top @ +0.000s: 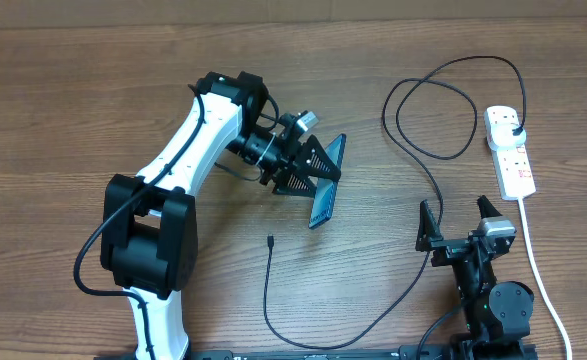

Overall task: Plug charger to phone and switch on socket
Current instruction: 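Raise and tilt the smartphone upright with the left gripper, then move the right gripper leftward toward the held smartphone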

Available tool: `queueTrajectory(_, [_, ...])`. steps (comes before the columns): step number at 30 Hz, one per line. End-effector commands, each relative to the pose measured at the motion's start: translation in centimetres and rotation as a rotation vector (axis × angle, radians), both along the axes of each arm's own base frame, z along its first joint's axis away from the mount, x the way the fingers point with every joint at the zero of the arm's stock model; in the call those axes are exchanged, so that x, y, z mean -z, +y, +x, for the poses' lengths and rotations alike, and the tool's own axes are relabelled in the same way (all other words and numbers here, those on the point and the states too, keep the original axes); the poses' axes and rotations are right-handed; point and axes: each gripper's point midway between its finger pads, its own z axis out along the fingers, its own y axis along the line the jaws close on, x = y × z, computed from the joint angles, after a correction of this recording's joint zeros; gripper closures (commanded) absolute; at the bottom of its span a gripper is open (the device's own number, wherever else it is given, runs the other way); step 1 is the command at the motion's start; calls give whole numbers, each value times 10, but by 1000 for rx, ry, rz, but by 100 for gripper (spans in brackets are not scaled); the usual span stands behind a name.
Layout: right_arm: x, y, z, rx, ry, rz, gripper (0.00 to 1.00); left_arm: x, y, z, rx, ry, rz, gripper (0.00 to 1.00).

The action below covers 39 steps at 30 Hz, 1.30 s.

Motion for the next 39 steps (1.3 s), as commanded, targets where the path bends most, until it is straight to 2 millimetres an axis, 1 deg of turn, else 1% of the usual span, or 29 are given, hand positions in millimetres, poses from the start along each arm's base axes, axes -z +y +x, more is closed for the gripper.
queueTrajectory(1, [2, 2, 0, -7, -5, -7, 0, -26, -6, -3, -3, -15, -92, 40])
queueTrajectory(4, [2, 1, 0, -6, -5, -7, 0, -26, -6, -3, 2, -25, -97, 41])
queueTrajectory(11, [2, 2, 0, -7, -5, -7, 0, -23, -5, -3, 36, -116, -115, 44])
queueTrajectory(17, [2, 2, 0, -7, -5, -7, 0, -3, 3, -3, 74, -164, -9, 44])
queueTrajectory(19, [2, 2, 0, -7, -5, -7, 0, 0, 4, -3, 80, -169, 9, 43])
queueTrajectory(29, [2, 2, 0, -7, -5, -7, 0, 1, 5, -3, 81, -174, 14, 42])
queueTrajectory(30, [1, 1, 0, -2, -10, -7, 0, 1, 5, -3, 80, -172, 16, 42])
queueTrajectory(32, [-10, -3, 0, 20, -51, -4, 0, 1, 5, -3, 80, -171, 16, 43])
queueTrajectory(34, [-18, 2, 0, -7, -85, 16, 0, 1, 5, -3, 80, -171, 16, 43])
queueTrajectory(35, [-18, 8, -1, -42, -82, 37, 0, 1, 5, -3, 80, -171, 16, 43])
queueTrajectory(38, [-8, 22, -4, -127, -35, 42, 0, 1, 5, -3, 80, -172, 16, 42])
queueTrajectory(39, [-12, 27, -5, -160, -52, 42, 0, 1, 5, -3, 80, -172, 16, 42])
